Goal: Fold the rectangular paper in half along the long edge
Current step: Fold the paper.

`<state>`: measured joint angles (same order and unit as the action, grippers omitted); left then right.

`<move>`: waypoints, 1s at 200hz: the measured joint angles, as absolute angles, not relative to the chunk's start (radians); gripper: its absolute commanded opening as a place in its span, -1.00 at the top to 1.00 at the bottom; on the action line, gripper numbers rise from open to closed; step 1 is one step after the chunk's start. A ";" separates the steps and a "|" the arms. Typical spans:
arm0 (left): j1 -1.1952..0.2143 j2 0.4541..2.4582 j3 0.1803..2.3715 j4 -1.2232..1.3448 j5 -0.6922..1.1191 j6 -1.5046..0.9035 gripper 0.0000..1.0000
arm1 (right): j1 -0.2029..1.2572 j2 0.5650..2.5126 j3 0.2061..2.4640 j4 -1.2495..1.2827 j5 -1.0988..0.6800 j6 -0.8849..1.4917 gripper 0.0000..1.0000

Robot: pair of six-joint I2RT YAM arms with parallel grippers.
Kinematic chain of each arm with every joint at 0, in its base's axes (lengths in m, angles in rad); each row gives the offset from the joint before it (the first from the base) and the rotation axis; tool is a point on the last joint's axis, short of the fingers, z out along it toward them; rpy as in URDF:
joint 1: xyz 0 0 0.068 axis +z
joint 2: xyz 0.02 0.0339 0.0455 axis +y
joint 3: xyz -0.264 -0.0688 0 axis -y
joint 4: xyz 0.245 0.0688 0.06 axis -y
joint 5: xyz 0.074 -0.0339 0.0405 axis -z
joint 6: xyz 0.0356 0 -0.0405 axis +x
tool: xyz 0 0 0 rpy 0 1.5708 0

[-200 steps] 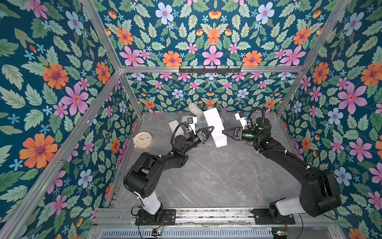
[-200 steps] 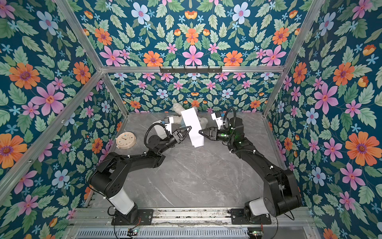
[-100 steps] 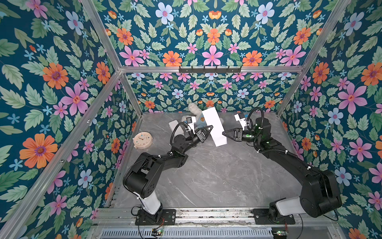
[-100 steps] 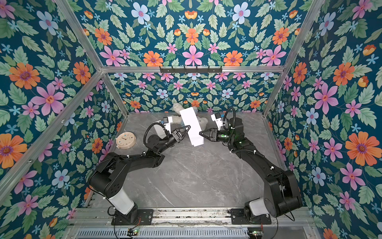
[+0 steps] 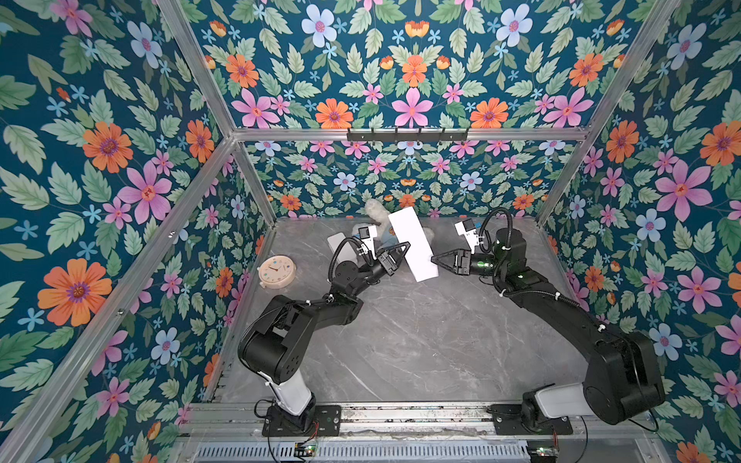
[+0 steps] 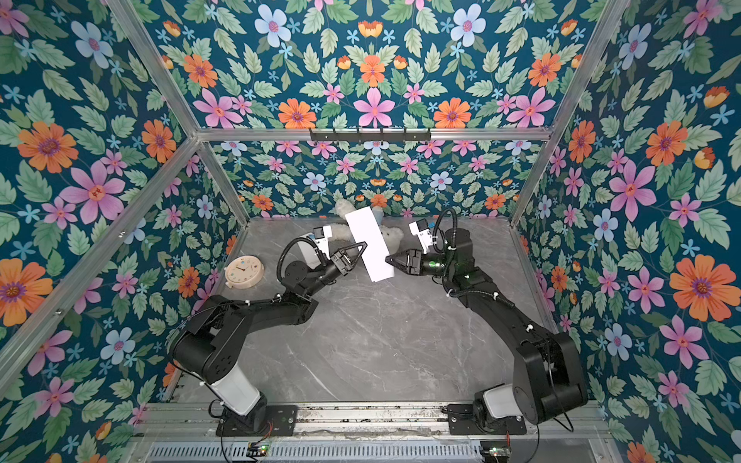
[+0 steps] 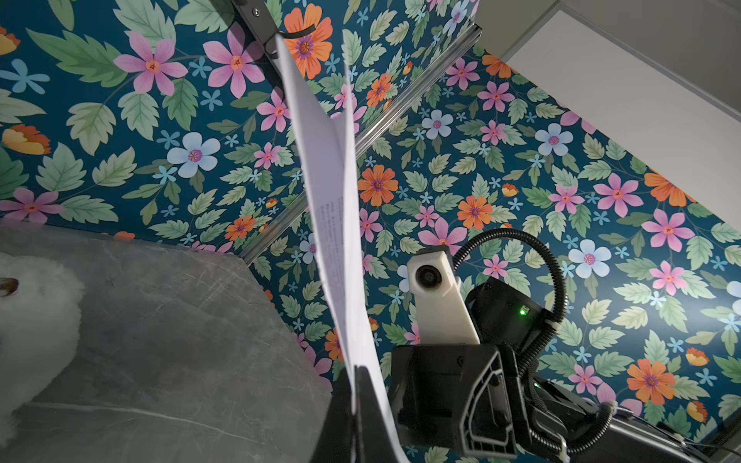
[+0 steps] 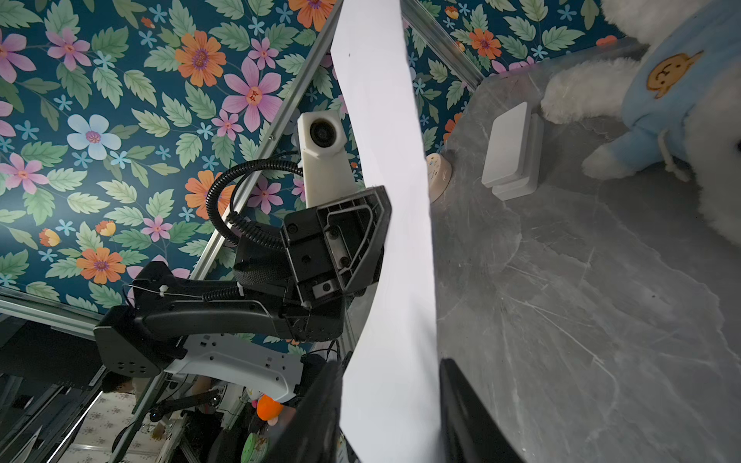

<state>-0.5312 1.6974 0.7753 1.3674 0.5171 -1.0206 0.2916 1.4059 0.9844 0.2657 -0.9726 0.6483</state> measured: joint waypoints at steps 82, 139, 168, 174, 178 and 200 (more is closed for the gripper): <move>-0.529 1.709 0.789 1.376 0.511 -1.031 1.00 | 0.292 1.411 0.961 0.267 -0.976 0.651 0.96; -0.517 1.708 0.789 1.376 0.505 -1.037 1.00 | 0.291 1.373 0.928 0.265 -0.973 0.660 0.90; -0.519 1.708 0.789 1.376 0.503 -1.037 1.00 | 0.291 1.354 0.915 0.264 -0.971 0.649 1.00; -0.518 1.708 0.789 1.376 0.502 -1.037 1.00 | 0.291 1.352 0.915 0.261 -0.971 0.648 1.00; -0.518 1.708 0.789 1.376 0.501 -1.037 1.00 | 0.291 1.350 0.915 0.260 -0.971 0.648 0.94; -0.518 1.707 0.789 1.376 0.500 -1.036 1.00 | 0.292 1.346 0.914 0.252 -0.965 0.651 0.78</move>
